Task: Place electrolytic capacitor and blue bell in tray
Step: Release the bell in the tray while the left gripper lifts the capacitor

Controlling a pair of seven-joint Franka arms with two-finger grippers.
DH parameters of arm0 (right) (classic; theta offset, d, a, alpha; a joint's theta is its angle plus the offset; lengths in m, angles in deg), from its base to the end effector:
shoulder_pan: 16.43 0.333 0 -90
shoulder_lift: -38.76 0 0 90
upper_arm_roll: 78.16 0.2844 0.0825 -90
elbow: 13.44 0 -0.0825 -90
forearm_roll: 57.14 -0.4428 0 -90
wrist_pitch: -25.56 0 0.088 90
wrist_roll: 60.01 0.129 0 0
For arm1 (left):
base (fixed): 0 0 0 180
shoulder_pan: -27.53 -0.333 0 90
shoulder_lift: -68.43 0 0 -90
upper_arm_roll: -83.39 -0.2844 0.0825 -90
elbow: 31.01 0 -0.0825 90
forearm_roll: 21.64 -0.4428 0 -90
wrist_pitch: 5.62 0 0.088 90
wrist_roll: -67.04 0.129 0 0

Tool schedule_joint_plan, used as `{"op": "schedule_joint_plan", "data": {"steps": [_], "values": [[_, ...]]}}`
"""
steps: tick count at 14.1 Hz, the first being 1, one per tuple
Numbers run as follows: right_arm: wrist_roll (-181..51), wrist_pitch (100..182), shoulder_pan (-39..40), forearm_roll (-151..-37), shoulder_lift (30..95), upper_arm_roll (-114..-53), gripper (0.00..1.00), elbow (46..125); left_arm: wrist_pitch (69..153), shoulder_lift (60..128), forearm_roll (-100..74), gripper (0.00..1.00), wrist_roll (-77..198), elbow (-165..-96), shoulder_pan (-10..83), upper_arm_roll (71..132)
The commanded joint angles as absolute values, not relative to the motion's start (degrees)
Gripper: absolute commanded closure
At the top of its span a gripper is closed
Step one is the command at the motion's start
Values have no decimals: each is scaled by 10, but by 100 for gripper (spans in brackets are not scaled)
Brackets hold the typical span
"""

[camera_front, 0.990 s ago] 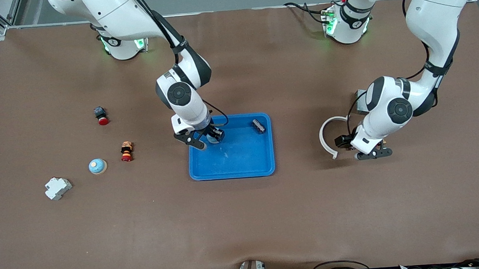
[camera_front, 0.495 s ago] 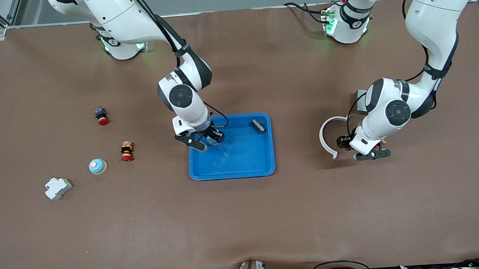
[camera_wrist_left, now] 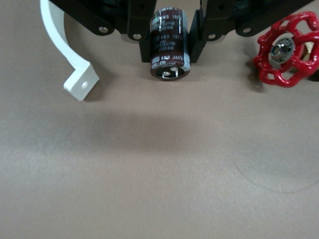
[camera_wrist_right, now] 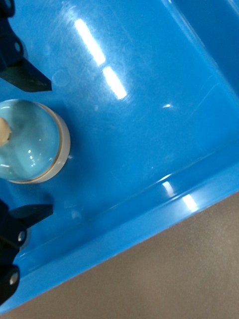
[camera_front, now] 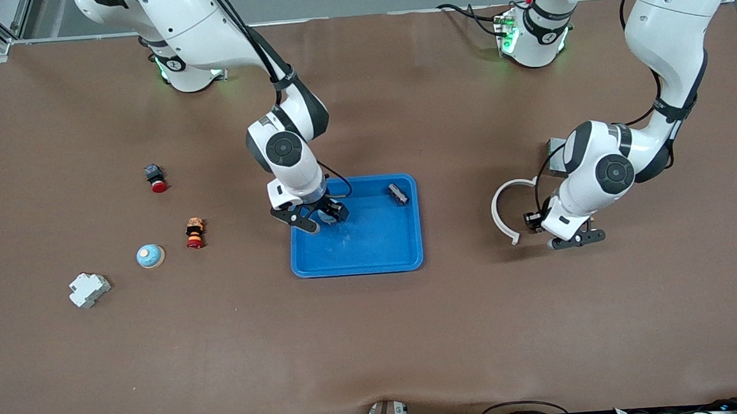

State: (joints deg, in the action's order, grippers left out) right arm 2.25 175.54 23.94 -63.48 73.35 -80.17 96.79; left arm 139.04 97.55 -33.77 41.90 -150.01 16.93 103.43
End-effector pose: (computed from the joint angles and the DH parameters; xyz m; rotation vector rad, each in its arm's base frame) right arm 0.5120 0.4024 0.0856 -2.9498 0.7585 -0.0416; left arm 0.5915 -0.1136 0.0937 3.0935 0.2143 -0.0493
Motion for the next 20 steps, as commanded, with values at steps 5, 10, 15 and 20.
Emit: {"op": "schedule_joint_plan", "data": {"steps": [5,10,15,20], "values": [[-4,1514,239,-628,654,-809,0,873,1178,907,-336,100,385,-1417,176,1062],[-218,1419,146,-625,574,-832,0,863,1012,924,-282,100,274,-1265,200,1117],[-507,1400,-14,-622,548,-833,0,866,1016,1016,-244,100,64,-1121,314,1114],[-589,1498,-96,-598,612,-833,0,871,1080,1094,-250,100,-53,-1081,443,1062]]}}
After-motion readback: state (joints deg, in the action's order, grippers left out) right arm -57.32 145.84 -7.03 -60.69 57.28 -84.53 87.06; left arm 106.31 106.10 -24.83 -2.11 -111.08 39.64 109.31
